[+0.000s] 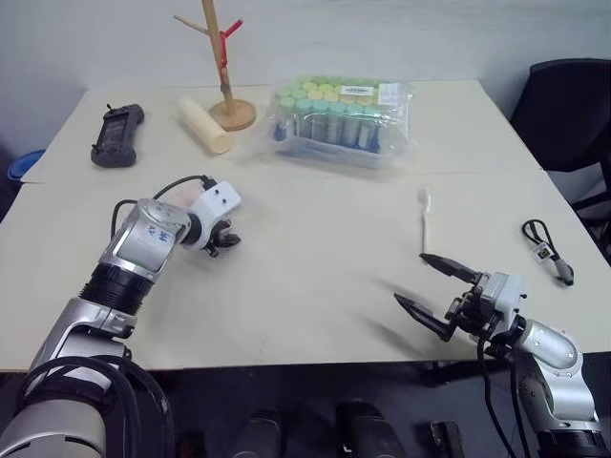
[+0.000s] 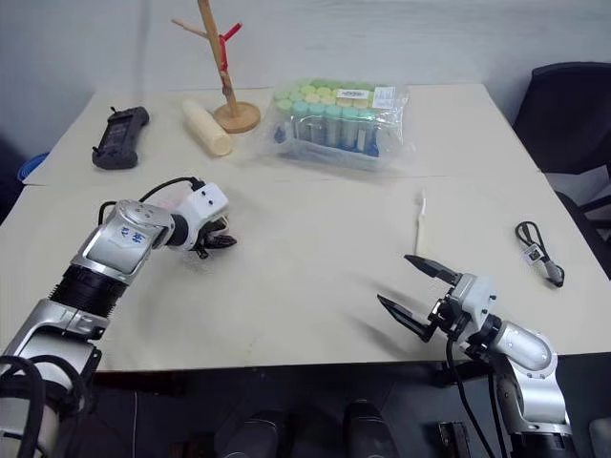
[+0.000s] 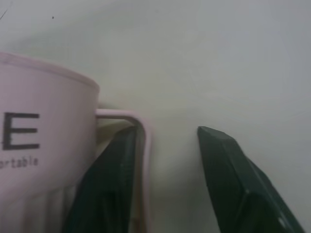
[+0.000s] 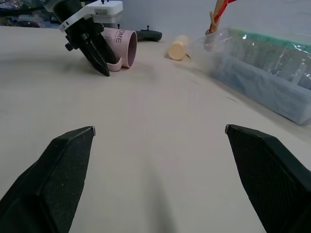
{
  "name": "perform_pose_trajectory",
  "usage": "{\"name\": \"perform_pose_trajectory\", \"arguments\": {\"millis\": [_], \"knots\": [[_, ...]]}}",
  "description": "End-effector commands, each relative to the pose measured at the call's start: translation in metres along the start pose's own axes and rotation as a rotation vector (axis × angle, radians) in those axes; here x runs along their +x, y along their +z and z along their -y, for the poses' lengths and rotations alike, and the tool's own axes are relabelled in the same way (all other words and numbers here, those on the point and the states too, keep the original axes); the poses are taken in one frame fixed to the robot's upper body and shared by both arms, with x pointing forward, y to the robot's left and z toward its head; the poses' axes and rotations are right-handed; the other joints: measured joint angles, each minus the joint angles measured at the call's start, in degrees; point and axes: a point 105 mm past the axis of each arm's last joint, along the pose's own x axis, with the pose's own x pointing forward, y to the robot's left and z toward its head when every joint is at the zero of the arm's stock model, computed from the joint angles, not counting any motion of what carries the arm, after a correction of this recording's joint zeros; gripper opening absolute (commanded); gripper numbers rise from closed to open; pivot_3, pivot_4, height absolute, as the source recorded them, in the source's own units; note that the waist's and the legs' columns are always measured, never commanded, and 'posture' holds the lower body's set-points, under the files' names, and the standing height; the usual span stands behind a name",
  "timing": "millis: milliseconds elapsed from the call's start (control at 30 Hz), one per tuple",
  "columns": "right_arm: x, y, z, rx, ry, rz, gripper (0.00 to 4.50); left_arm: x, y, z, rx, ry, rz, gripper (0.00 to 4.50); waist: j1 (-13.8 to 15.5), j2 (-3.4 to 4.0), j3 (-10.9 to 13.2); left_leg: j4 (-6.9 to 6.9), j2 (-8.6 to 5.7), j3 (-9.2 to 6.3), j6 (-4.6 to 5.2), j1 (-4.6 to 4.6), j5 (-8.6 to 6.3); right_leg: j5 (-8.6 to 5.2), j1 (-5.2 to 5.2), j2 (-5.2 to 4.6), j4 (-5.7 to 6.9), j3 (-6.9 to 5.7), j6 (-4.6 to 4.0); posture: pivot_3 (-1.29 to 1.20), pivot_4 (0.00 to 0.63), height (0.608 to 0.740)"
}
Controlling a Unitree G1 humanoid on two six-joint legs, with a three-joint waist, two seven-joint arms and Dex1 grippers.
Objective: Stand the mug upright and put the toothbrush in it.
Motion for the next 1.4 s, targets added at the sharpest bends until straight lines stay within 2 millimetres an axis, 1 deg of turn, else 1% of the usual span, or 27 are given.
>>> {"name": "perform_pose_trajectory", "arguments": {"millis": [33, 67, 133, 167, 267, 333, 400, 467, 500, 567, 600, 700, 733, 833, 933, 1000, 1067, 1167, 1200, 1267, 1400], "knots": [[-0.005, 0.011, 0.005, -0.051, -0.021, 0.022, 4.50, 0.002, -0.036, -0.010, -0.017, 0.016, -0.125, 0.84, -0.23, 0.00, 0.00, 0.00, 0.01, 0.00, 0.00, 0.00, 0.00, 0.00, -0.01, 0.00, 0.00, 0.00, 0.00, 0.00, 0.150, 0.740], [-0.005, 0.011, 0.006, -0.052, -0.024, 0.020, 4.50, 0.002, -0.035, -0.010, -0.013, 0.005, -0.120, 0.57, -0.30, 0.00, 0.00, 0.00, 0.01, 0.00, -0.01, 0.00, 0.00, 0.00, -0.01, 0.01, 0.00, 0.00, 0.00, 0.00, 0.150, 0.740], [-0.008, 0.011, 0.008, -0.058, -0.033, 0.013, 4.50, 0.003, -0.028, -0.005, -0.010, -0.043, -0.074, 0.01, -0.35, 0.04, -0.02, -0.01, 0.01, -0.01, -0.01, 0.00, 0.00, 0.00, -0.01, 0.01, 0.00, 0.00, 0.00, 0.00, 0.150, 0.740], [-0.009, 0.011, 0.008, -0.061, -0.038, 0.009, 4.50, 0.004, -0.023, -0.002, -0.014, -0.066, -0.042, 0.01, -0.31, 0.08, -0.04, -0.01, 0.01, 0.00, -0.01, -0.01, 0.01, 0.00, -0.01, 0.00, 0.01, -0.01, 0.00, 0.00, 0.150, 0.740], [-0.014, 0.011, 0.012, -0.073, -0.057, -0.004, 4.50, 0.003, 0.013, 0.016, -0.066, -0.199, 0.168, 0.01, -0.23, 0.08, -0.04, 0.00, 0.00, 0.00, 0.00, -0.04, 0.01, 0.00, -0.02, -0.01, 0.00, -0.01, 0.00, 0.00, 0.150, 0.740], [-0.018, 0.012, 0.014, -0.084, -0.073, -0.016, 4.50, -0.007, 0.049, 0.040, -0.027, -0.367, 0.398, 0.01, 0.34, 0.08, -0.04, 0.01, -0.01, -0.02, 0.00, -0.10, 0.00, 0.00, -0.06, -0.04, -0.04, -0.03, 0.00, 0.00, 0.150, 0.740], [-0.022, 0.012, 0.016, -0.093, -0.088, -0.025, 4.50, -0.020, 0.073, 0.061, 0.005, -0.508, 0.585, 0.01, 0.87, 0.07, -0.04, 0.07, -0.10, -0.08, 0.04, -0.19, 0.01, 0.00, -0.06, -0.15, -0.09, -0.10, 0.01, 0.00, 0.150, 0.740], [-0.025, 0.013, 0.017, -0.102, -0.101, -0.033, 4.50, -0.027, 0.087, 0.075, 0.001, -0.601, 0.711, 0.01, 1.30, 0.00, 0.00, 0.20, -0.18, -0.14, 0.11, -0.32, 0.01, 0.01, -0.05, -0.26, -0.15, -0.19, 0.03, 0.00, 0.150, 0.740], [-0.027, 0.013, 0.018, -0.107, -0.108, -0.037, 4.50, -0.026, 0.093, 0.082, 0.015, -0.627, 0.761, 0.01, 1.24, -0.06, 0.04, 0.27, -0.19, -0.14, 0.13, -0.34, 0.00, 0.03, -0.05, -0.26, -0.17, -0.19, 0.06, 0.00, 0.150, 0.740], [-0.031, 0.015, 0.019, -0.119, -0.129, -0.043, 4.50, -0.021, 0.105, 0.103, 0.053, -0.692, 0.872, 0.01, 1.06, -0.08, 0.05, 0.27, -0.20, -0.13, 0.14, -0.34, 0.01, 0.04, -0.05, -0.24, -0.17, -0.18, 0.09, 0.00, 0.150, 0.740], [-0.032, 0.016, 0.018, -0.124, -0.136, -0.044, 4.50, -0.020, 0.109, 0.110, 0.068, -0.711, 0.911, 0.01, 1.00, -0.08, 0.05, 0.25, -0.20, -0.12, 0.14, -0.34, 0.01, 0.04, -0.06, -0.23, -0.17, -0.19, 0.09, 0.00, 0.150, 0.740], [-0.037, 0.017, 0.016, -0.132, -0.161, -0.054, 4.50, -0.010, 0.123, 0.133, 0.014, -0.782, 1.064, 0.01, 0.52, -0.10, 0.06, 0.21, -0.18, -0.11, 0.13, -0.33, 0.01, 0.04, -0.06, -0.19, -0.17, -0.19, 0.09, 0.00, 0.150, 0.740], [-0.038, 0.017, 0.014, -0.133, -0.166, -0.056, 4.50, -0.003, 0.125, 0.138, 0.002, -0.757, 1.087, 0.01, 0.46, -0.14, 0.08, 0.18, -0.18, -0.10, 0.14, -0.31, 0.01, 0.04, -0.06, -0.19, -0.17, -0.18, 0.09, 0.00, 0.150, 0.740], [-0.042, 0.022, 0.010, -0.140, -0.184, -0.058, 4.50, 0.012, 0.121, 0.146, -0.024, -0.703, 1.135, 0.01, 0.05, -0.19, 0.12, 0.12, -0.14, 0.00, 0.14, -0.26, 0.01, 0.04, -0.07, -0.12, -0.17, -0.15, 0.09, 0.00, 0.150, 0.740], [-0.047, 0.024, 0.010, -0.145, -0.214, -0.067, 4.50, 0.024, 0.105, 0.150, -0.049, -0.673, 1.120, 0.01, -0.42, -0.23, 0.14, 0.05, -0.06, 0.08, 0.13, -0.20, 0.01, 0.04, -0.08, -0.03, -0.14, -0.07, 0.09, 0.00, 0.150, 0.740], [-0.049, 0.023, 0.008, -0.142, -0.217, -0.074, 4.50, 0.028, 0.090, 0.149, -0.054, -0.657, 1.093, 0.58, -0.43, -0.23, 0.14, 0.02, -0.04, 0.07, 0.13, -0.16, 0.00, 0.04, -0.07, -0.02, -0.13, -0.03, 0.09, 0.00, 0.150, 0.740], [-0.050, 0.023, 0.006, -0.140, -0.220, -0.075, 4.50, 0.026, 0.083, 0.147, -0.061, -0.649, 1.096, 1.06, -0.31, -0.22, 0.13, 0.03, -0.05, 0.07, 0.13, -0.15, 0.00, 0.04, -0.07, -0.03, -0.13, 0.00, 0.09, 0.00, 0.150, 0.740], [-0.051, 0.022, 0.006, -0.135, -0.229, -0.075, 4.50, 0.021, 0.072, 0.145, -0.063, -0.651, 1.083, 1.94, -0.09, -0.22, 0.13, 0.05, -0.07, 0.06, 0.13, -0.16, 0.00, 0.04, -0.06, -0.06, -0.13, 0.00, 0.09, 0.00, 0.150, 0.740], [-0.051, 0.021, 0.006, -0.134, -0.230, -0.074, 4.50, 0.020, 0.070, 0.146, -0.052, -0.656, 1.077, 2.32, 0.06, -0.21, 0.13, 0.05, -0.07, 0.05, 0.13, -0.16, 0.00, 0.04, -0.06, -0.06, -0.13, 0.01, 0.09, 0.00, 0.150, 0.740], [-0.049, 0.022, 0.009, -0.130, -0.245, -0.058, 4.50, 0.016, 0.068, 0.146, -0.047, -0.646, 1.081, 2.81, 0.24, -0.21, 0.13, 0.06, -0.07, 0.05, 0.13, -0.16, 0.00, 0.04, -0.06, -0.06, -0.13, 0.01, 0.09, 0.00, 0.150, 0.740], [-0.044, 0.018, 0.008, -0.138, -0.228, -0.061, 4.50, 0.010, 0.052, 0.137, -0.071, -0.592, 1.038, 4.00, 0.25, -0.19, 0.12, 0.08, -0.08, 0.05, 0.13, -0.15, 0.00, 0.04, -0.04, -0.08, -0.13, 0.02, 0.09, 0.00, 0.150, 0.740]]}}
